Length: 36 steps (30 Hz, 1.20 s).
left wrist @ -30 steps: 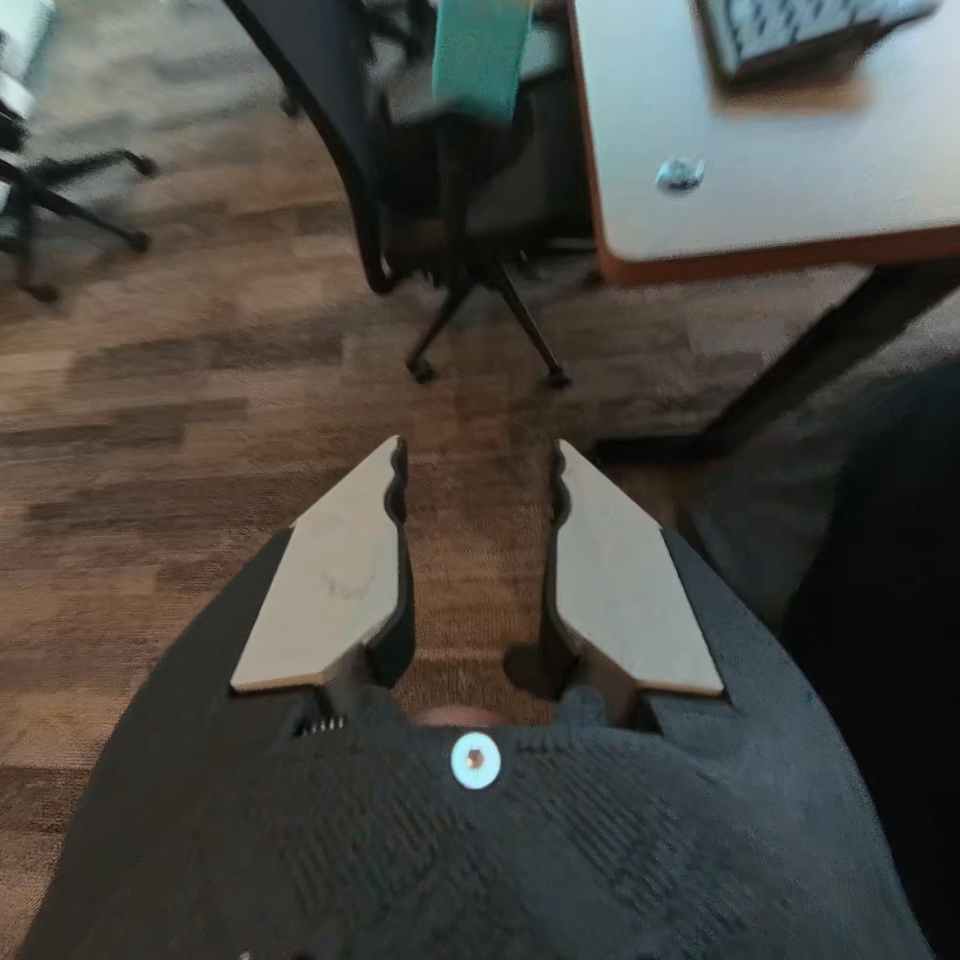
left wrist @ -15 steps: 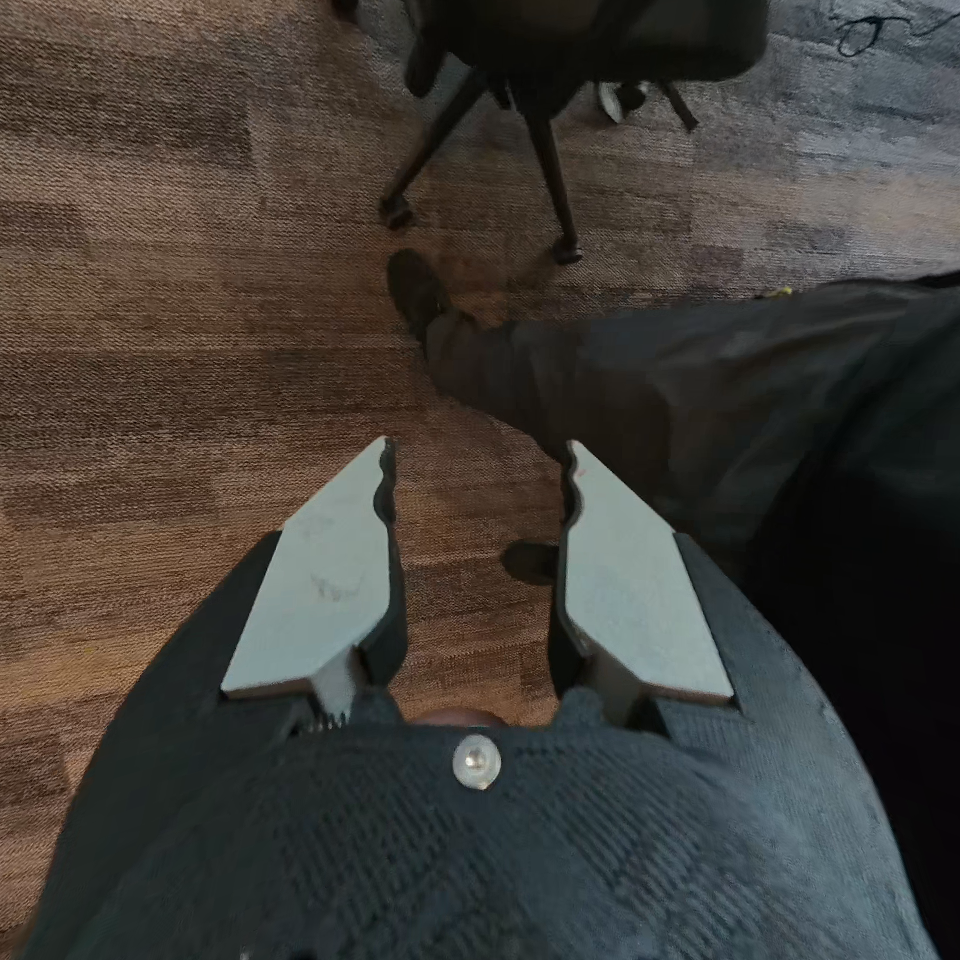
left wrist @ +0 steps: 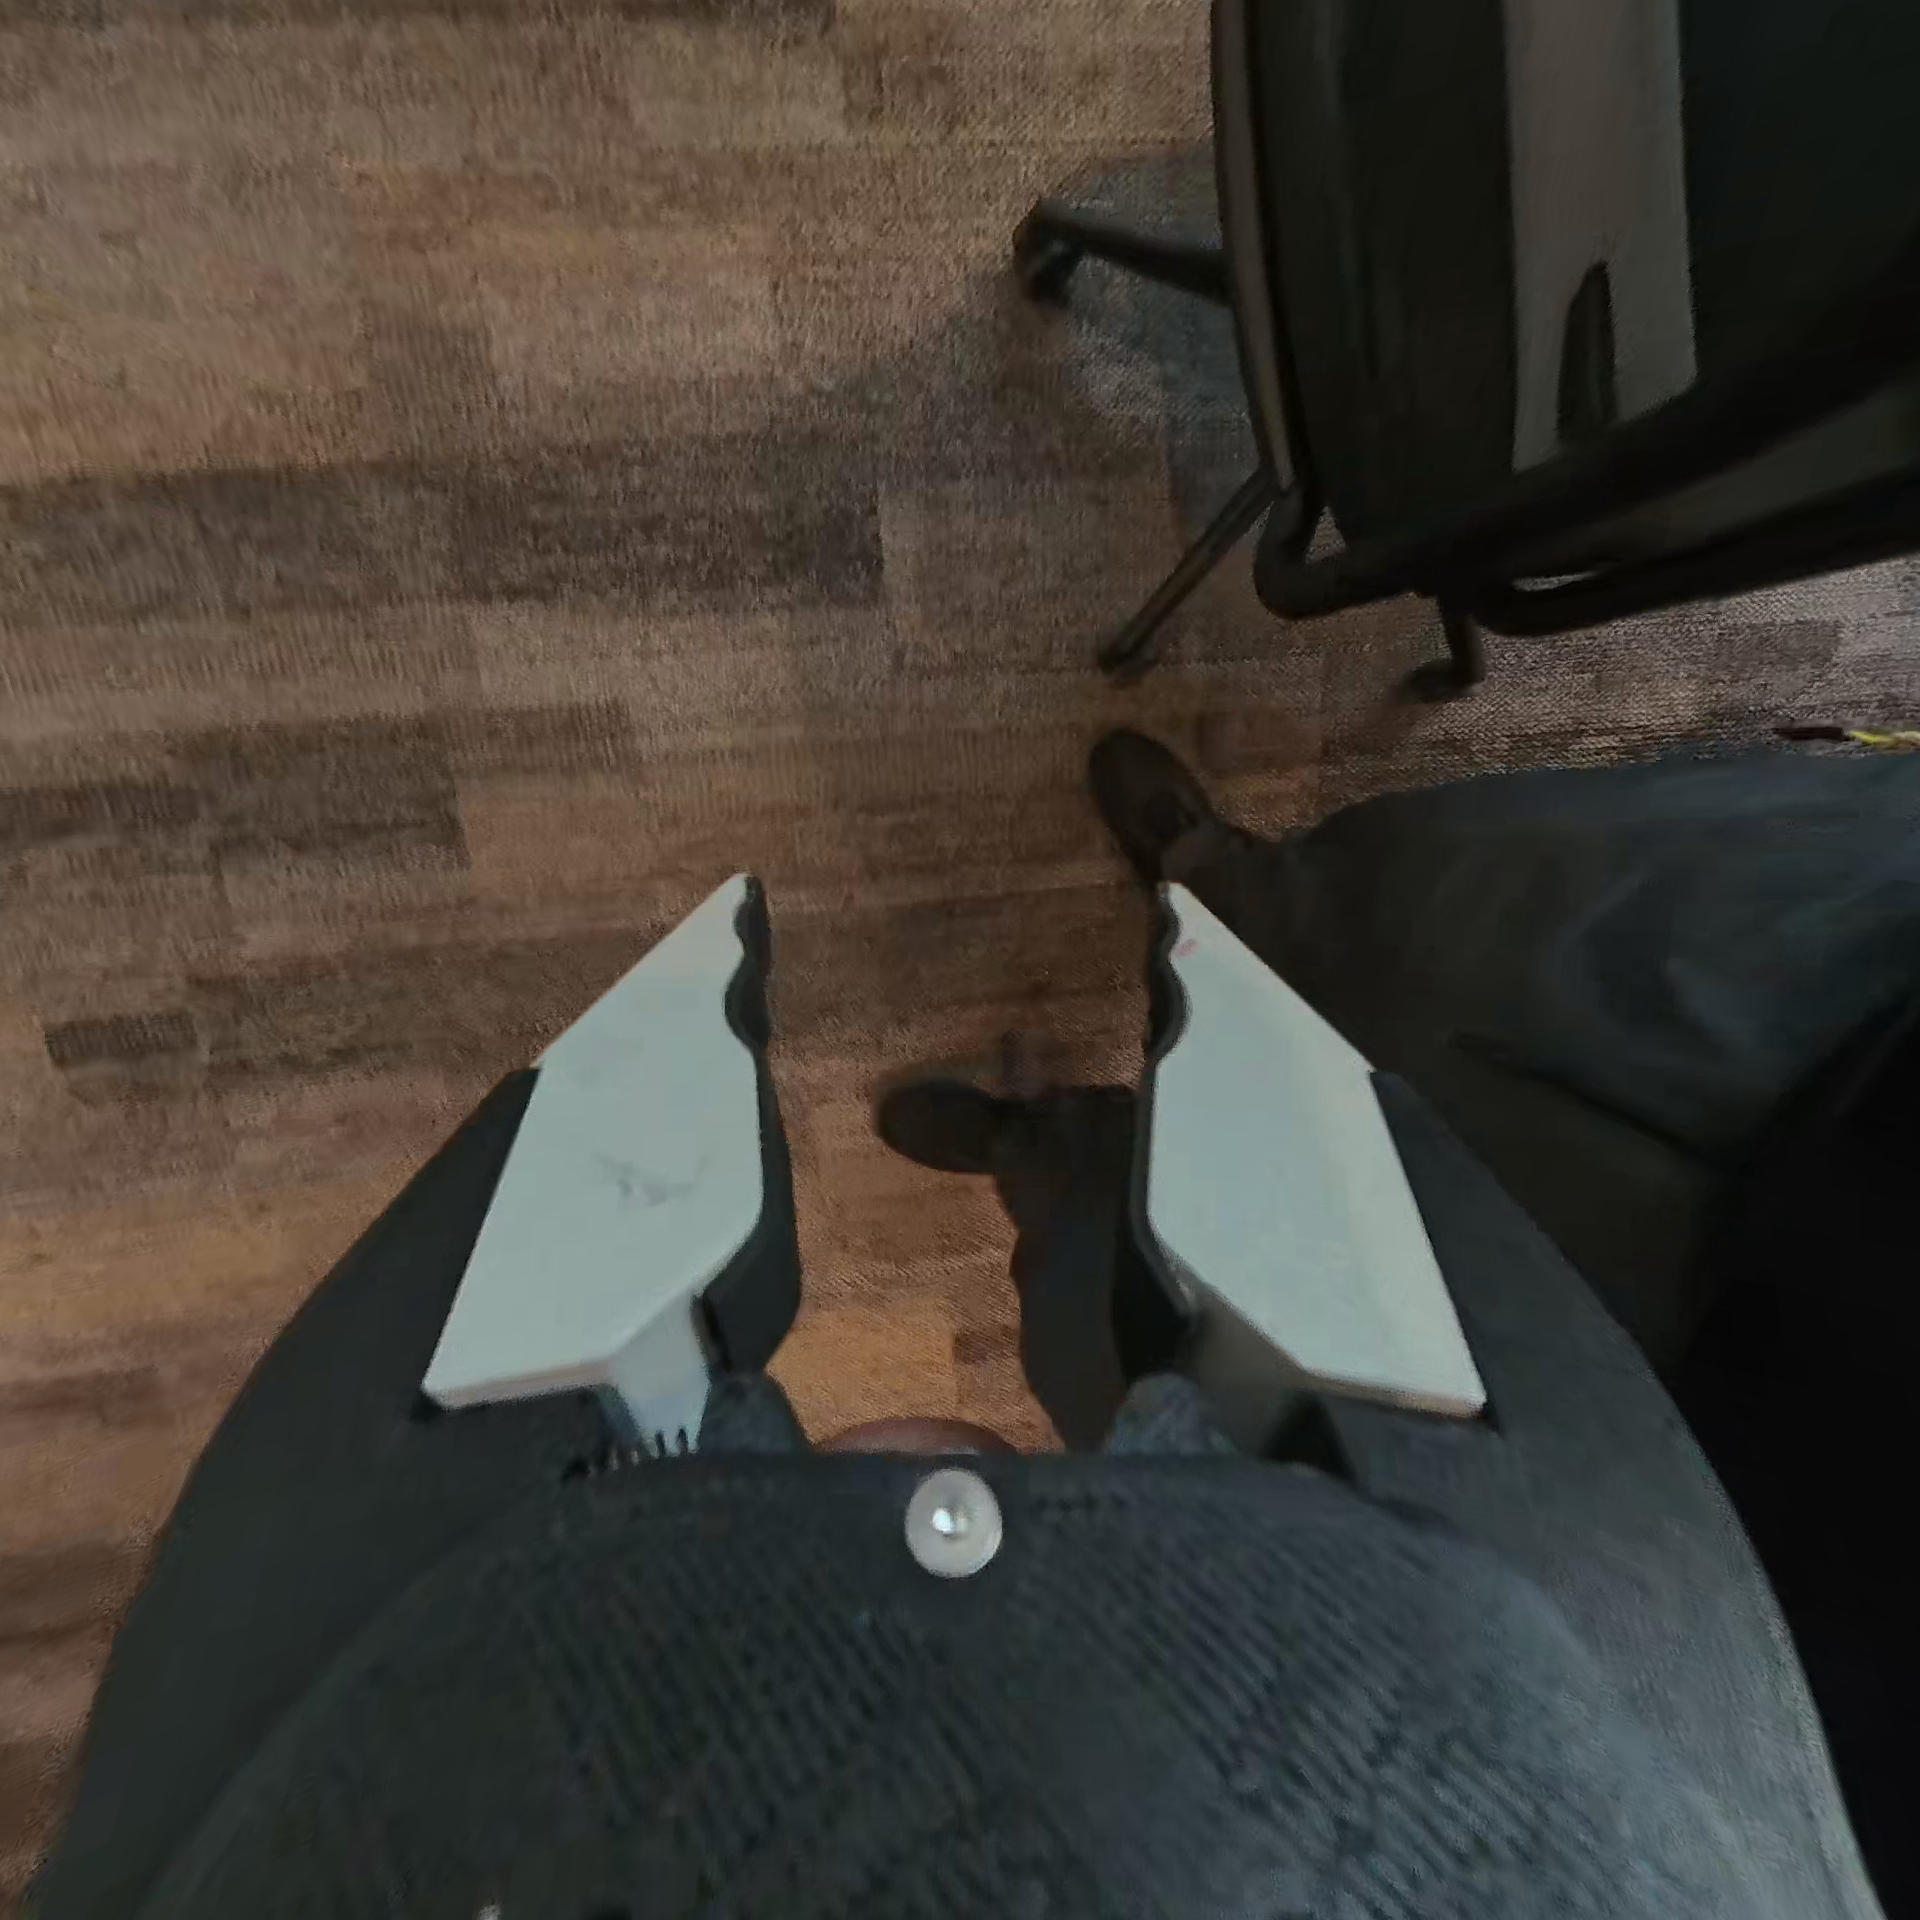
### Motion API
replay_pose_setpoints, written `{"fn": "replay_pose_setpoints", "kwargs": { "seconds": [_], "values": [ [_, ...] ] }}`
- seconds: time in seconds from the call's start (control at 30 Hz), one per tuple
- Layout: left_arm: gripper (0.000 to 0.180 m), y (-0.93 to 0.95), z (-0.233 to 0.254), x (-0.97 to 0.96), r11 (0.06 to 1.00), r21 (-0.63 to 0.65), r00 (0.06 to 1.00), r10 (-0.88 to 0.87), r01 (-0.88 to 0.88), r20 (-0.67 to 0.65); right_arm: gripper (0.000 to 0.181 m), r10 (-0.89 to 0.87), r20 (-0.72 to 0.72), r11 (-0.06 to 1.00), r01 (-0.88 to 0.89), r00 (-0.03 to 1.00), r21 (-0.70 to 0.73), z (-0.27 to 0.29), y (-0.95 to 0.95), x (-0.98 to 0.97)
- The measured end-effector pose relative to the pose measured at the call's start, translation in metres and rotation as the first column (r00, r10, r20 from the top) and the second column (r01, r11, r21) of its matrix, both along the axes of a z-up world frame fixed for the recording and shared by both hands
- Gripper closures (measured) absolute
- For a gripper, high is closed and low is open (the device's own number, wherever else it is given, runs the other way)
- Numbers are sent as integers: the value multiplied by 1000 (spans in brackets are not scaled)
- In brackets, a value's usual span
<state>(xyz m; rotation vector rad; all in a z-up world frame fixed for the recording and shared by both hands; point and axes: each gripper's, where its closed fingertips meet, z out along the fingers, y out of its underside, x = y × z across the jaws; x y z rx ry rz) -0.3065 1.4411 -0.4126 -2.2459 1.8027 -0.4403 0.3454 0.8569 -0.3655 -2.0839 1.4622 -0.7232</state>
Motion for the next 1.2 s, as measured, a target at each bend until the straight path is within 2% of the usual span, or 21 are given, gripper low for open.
{"fn": "replay_pose_setpoints", "kwargs": {
  "seconds": [0.07, 0.17, 0.3, 0.4, 0.5, 0.57, 0.6, 0.7, 0.93, 1.1, 1.2],
  "values": [
    [109, 21, -4, 35, 997, -3, 997, -78, 78, 12, 129, -3, 9, 999, 3, 1000, -33, 9, -1, 0],
    [108, 51, -16, 87, 986, -19, 985, -166, 167, 39, 113, -57, 10, 998, 57, 998, -19, 29, -1, -8],
    [110, 100, -34, 157, 969, -4, 964, -247, 249, 97, 112, -137, 99, 990, 139, 986, -18, 74, 8, -32],
    [125, 166, -50, 211, 947, 178, 957, -283, 269, 60, 112, -204, 237, 979, 204, 950, 28, 131, 39, -54],
    [137, 241, -52, 278, 887, 387, 958, -286, 253, 31, 112, -269, 329, 961, 228, 905, 157, 182, 104, -80],
    [134, 282, -41, 318, 852, 464, 960, -280, 242, 12, 113, -291, 335, 946, 218, 896, 240, 198, 165, -95],
    [131, 292, -34, 338, 850, 461, 953, -302, 254, 33, 113, -280, 331, 944, 196, 901, 265, 203, 200, -98],
    [132, 317, -16, 391, 855, 438, 925, -360, 276, 120, 111, -175, 310, 967, 105, 934, 230, 210, 301, -94],
    [131, 354, -14, 484, 853, 414, 898, -411, 319, 156, 110, 9, 275, 972, -73, 961, 225, 206, 458, -23],
    [129, 380, -23, 569, 811, 471, 888, -445, 347, 113, 110, 119, 243, 959, -174, 963, 222, 167, 511, 86],
    [127, 389, -22, 632, 788, 499, 879, -466, 359, 104, 110, 263, 195, 912, -310, 945, 271, 124, 546, 163]
  ]
}}
